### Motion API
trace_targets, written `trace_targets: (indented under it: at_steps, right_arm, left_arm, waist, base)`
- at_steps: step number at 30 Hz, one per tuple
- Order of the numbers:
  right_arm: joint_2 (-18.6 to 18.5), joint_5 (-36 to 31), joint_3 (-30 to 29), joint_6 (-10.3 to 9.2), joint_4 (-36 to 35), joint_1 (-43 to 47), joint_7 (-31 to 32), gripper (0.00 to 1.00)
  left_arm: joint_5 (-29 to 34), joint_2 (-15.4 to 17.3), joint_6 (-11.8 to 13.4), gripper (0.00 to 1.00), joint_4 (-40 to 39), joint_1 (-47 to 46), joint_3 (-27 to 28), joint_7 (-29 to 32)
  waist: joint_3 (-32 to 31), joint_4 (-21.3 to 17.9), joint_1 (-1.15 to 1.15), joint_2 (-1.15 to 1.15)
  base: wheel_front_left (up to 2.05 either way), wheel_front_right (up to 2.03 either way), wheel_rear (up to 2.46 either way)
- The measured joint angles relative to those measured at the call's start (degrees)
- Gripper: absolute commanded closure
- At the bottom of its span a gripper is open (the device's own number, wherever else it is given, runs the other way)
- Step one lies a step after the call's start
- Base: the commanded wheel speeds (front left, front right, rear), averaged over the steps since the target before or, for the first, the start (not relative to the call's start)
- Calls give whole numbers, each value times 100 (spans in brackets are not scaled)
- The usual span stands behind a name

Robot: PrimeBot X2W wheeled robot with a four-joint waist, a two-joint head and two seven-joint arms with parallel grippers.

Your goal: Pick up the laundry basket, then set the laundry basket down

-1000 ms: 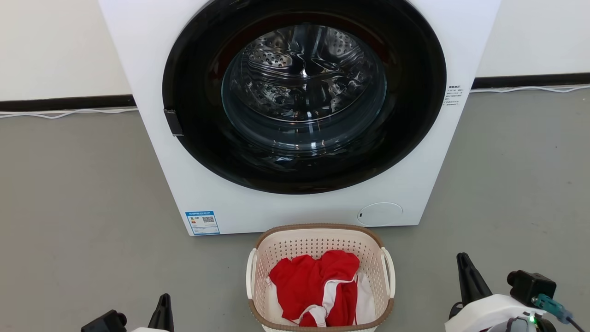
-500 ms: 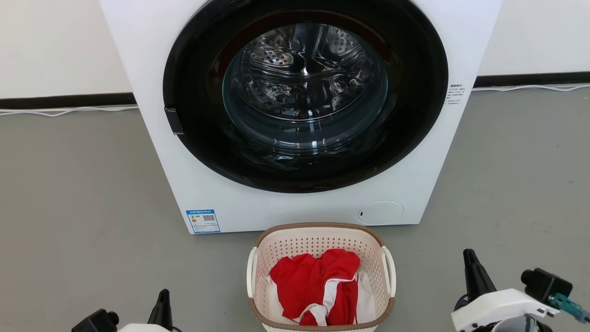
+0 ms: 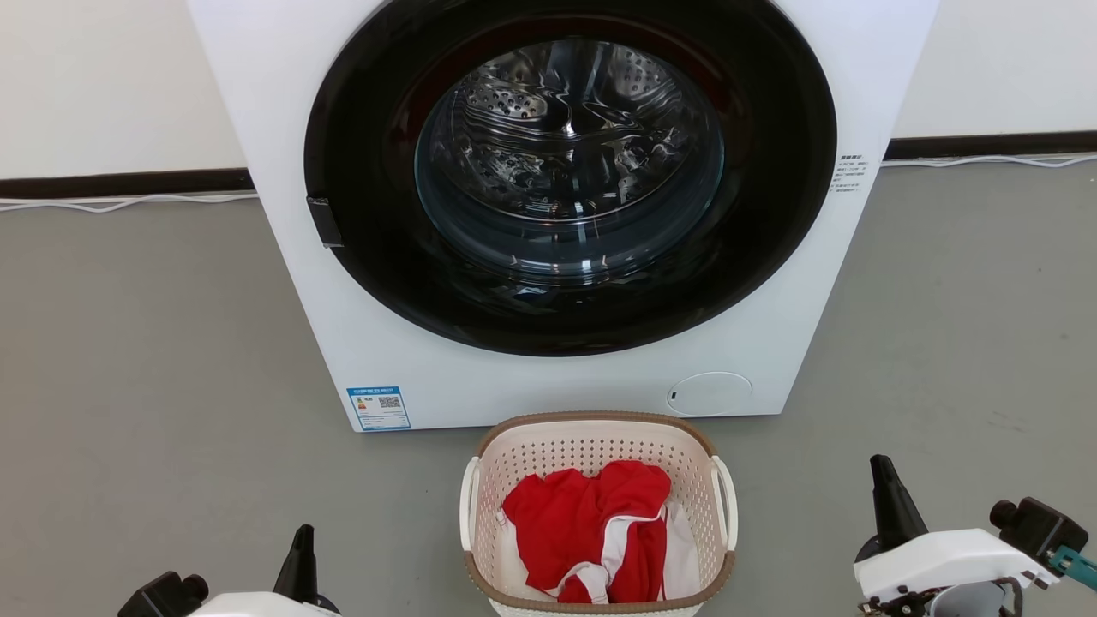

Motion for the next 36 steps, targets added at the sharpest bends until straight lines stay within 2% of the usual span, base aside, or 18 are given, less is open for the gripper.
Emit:
trace_targets:
  at_steps: [36]
  right_arm:
    - [0,2614,-124,0,-532,6,584,100]
  left_arm:
    - [-2123,14,-213,100,-460,-91,126,578]
  waist:
    - [69,39,0,0]
  base:
    - [0,0,0]
